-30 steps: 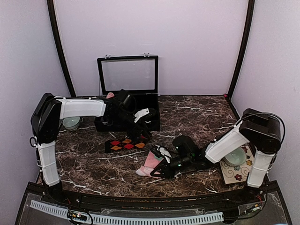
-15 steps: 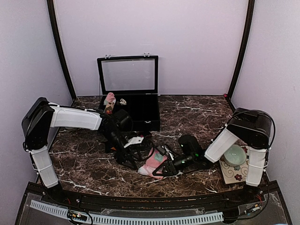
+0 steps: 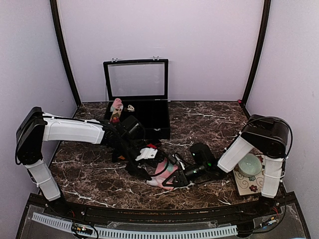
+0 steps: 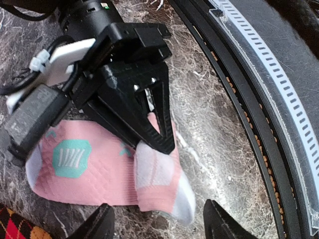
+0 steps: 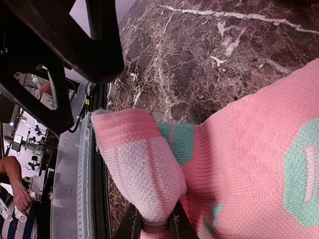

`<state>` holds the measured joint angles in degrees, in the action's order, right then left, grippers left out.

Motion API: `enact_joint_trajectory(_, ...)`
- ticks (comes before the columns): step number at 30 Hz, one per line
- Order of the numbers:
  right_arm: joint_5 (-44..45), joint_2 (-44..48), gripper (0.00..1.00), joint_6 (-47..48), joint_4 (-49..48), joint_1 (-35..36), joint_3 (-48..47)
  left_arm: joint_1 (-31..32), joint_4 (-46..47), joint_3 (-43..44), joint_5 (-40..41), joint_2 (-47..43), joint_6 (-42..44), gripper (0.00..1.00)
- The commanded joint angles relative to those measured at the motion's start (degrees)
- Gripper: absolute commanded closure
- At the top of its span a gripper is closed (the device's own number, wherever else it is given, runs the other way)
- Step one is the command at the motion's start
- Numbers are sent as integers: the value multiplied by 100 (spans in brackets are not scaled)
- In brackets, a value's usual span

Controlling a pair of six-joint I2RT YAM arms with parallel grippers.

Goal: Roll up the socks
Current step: Roll the sock at the center of the board.

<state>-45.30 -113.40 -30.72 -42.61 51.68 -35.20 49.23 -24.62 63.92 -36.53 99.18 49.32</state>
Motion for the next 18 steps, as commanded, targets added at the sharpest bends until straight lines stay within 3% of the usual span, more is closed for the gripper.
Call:
enact_joint_trajectory(1,764,-696,94,-92,2514,-44,566,57,-161,149,-80,-146,-27,35)
enact_joint_trajectory(12,580,-782,94,-145,2428,-75,502,470,6,89,532,200,495,39)
enact_joint_trajectory(18,556,-747,94,-145,2432,-96,517,500,-227,414,760,675,690,50)
